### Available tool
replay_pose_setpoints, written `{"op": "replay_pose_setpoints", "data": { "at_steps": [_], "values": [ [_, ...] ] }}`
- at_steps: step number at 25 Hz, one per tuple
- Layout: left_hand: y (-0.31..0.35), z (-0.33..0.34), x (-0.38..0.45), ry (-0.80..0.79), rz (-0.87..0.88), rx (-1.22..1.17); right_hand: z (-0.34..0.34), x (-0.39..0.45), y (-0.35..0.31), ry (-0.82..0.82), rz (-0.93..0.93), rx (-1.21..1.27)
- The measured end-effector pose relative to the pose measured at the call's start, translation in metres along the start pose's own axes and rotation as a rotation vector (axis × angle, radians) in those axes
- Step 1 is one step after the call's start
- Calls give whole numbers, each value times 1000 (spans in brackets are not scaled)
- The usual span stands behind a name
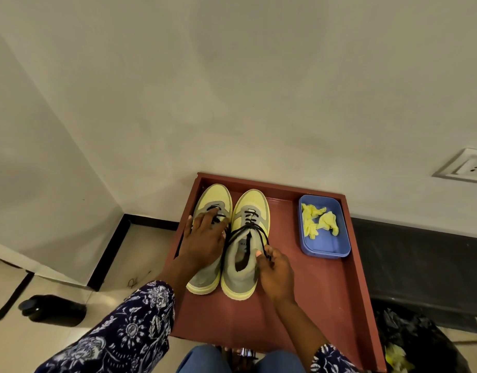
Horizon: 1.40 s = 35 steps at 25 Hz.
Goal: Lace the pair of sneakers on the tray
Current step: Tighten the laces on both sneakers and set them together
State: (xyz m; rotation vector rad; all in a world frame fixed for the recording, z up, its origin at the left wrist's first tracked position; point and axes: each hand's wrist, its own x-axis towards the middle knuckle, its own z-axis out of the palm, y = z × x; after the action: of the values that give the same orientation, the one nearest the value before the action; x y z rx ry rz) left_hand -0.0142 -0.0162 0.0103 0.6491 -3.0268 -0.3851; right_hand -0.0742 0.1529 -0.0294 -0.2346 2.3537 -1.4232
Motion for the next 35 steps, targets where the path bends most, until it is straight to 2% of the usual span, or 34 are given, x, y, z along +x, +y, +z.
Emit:
{"op": "replay_pose_setpoints", "data": {
  "at_steps": [2, 4, 8, 11, 15, 20, 35],
  "values": [
    [-7, 3, -8, 200, 14, -155, 0, 2, -1, 7, 15, 14],
    [-16, 9, -14, 311, -186, -428, 3, 2, -2, 24, 21, 24],
    [-15, 12, -29, 266, -695, -731, 11, -3, -7, 34, 68, 31],
    [3, 19, -43, 217, -891, -906, 19, -9, -17, 73, 131, 32],
    [20, 26, -54, 208, -893, -1011, 31, -16, -21, 65, 178, -50],
    [22, 22, -61, 237, -919, -1056, 32, -19, -27, 56, 150, -193],
    [15, 21, -45, 234, -1071, -1105, 34, -24, -30, 17, 281, -153]
  ]
}}
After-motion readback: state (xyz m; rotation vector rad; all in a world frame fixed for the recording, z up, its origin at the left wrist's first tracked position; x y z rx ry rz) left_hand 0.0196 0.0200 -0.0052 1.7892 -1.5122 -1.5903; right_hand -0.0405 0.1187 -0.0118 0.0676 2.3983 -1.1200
